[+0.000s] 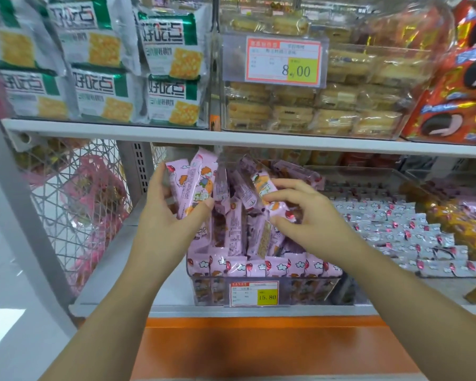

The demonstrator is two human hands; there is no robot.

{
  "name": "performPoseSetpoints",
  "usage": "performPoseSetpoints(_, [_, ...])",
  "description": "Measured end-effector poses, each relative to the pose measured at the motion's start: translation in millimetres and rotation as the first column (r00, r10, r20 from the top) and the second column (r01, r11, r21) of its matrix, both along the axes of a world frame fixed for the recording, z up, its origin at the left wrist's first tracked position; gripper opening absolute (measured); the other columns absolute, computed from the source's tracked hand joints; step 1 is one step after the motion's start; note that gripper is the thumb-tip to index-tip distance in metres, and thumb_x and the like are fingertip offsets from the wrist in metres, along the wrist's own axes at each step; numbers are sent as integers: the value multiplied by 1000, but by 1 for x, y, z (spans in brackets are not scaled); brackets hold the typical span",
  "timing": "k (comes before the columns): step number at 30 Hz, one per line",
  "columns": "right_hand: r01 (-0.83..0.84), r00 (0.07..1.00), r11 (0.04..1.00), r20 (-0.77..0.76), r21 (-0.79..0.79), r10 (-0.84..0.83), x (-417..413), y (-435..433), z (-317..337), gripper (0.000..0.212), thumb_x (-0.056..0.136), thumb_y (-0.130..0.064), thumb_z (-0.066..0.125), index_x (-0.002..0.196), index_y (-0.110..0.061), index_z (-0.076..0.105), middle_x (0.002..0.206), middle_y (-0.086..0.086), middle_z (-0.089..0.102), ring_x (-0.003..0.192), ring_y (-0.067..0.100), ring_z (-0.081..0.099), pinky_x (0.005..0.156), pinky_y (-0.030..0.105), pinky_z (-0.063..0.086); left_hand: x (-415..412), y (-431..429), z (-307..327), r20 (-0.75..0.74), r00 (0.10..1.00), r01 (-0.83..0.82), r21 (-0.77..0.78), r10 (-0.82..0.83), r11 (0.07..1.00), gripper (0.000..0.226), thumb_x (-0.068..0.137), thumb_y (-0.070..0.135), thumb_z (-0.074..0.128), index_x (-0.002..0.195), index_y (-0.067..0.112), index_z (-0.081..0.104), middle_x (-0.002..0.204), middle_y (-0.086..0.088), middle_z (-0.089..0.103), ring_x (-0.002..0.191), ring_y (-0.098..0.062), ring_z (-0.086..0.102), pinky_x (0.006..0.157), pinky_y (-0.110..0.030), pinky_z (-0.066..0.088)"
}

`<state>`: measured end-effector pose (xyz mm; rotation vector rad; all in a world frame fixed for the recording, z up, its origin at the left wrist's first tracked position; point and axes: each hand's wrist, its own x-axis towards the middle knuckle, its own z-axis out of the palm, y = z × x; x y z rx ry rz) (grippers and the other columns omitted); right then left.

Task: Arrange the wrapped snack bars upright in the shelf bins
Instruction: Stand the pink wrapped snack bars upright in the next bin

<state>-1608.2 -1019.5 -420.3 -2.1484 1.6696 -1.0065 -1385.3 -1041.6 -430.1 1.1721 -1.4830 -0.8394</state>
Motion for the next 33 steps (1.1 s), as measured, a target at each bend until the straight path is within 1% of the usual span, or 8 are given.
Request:
performPoseSetpoints(4, [-60, 998, 998, 2, 11, 60, 31, -10, -5, 29, 89, -18, 62, 116, -27, 63, 134, -12, 39, 112, 2, 44, 94, 20, 37, 13, -1, 0, -56, 998, -9, 24, 10, 1000, 87, 83, 37, 66, 149, 36, 8, 147, 11, 30, 112, 0, 36, 77, -18, 34])
performPoseSetpoints(8, [-43, 999, 998, 22, -39, 44, 50, -9, -12, 27, 85, -19, 65, 111, -28, 65, 117, -15, 41, 87, 1, 49, 83, 19, 42, 21, 2, 4, -93, 995, -17, 27, 20, 999, 88, 82, 37, 66, 148, 38, 9, 129, 17, 34, 111, -1, 38, 84, -27, 34])
performPoseSetpoints(11, [-82, 996, 995, 27, -50, 84, 53, 10, -20, 25, 84, -13, 66, 104, -28, 66, 112, -22, 41, 86, 2, 49, 75, 12, 40, 27, 5, 5, -82, 996, -14, 26, 16, 1000, 89, 81, 40, 66, 148, 39, 8, 146, 12, 32, 112, -1, 38, 87, -29, 35])
performPoseSetpoints(16, [-179, 980, 983, -79, 47, 182, 44, 26, -22, 32, 80, -9, 64, 96, -36, 64, 115, -24, 44, 95, 0, 49, 77, 6, 33, 27, 7, 5, -45, 999, 2, 10, -2, 1000, 89, 82, 41, 65, 148, 39, 5, 151, 10, 28, 116, -1, 39, 87, -27, 33])
performPoseSetpoints(20, [-211, 962, 965, -140, 155, 233, 42, 5, -15, 37, 83, -1, 56, 100, -32, 65, 115, -35, 39, 107, -21, 38, 87, -3, 25, 21, 6, 2, -29, 999, 23, -9, -23, 1000, 90, 82, 38, 66, 148, 38, 6, 150, 10, 31, 115, 1, 39, 81, -15, 34])
performPoseSetpoints(23, [-194, 963, 964, -151, 182, 222, 38, -8, -17, 38, 82, 5, 56, 101, -26, 66, 115, -28, 45, 108, -12, 39, 87, -7, 22, 18, 6, 0, -6, 999, 32, -19, -33, 999, 89, 83, 38, 66, 148, 38, 6, 150, 11, 30, 113, 3, 37, 74, -8, 34])
performPoseSetpoints(27, [-162, 971, 971, -148, 174, 188, 31, -12, -19, 37, 83, 2, 60, 99, -31, 66, 118, -28, 48, 115, -4, 42, 96, 8, 32, 16, 6, 0, 14, 999, 47, -31, -46, 998, 89, 82, 38, 66, 148, 38, 6, 148, 13, 30, 111, 5, 38, 72, -6, 33])
performPoseSetpoints(33, [-202, 975, 958, -49, 202, 216, 27, -5, -14, 33, 84, 3, 61, 97, -27, 66, 110, -16, 60, 100, -2, 57, 88, 11, 46, 11, 7, 4, 3, 999, 41, -42, -41, 998, 89, 81, 41, 66, 147, 42, 5, 144, 16, 32, 109, 6, 39, 62, -1, 36])
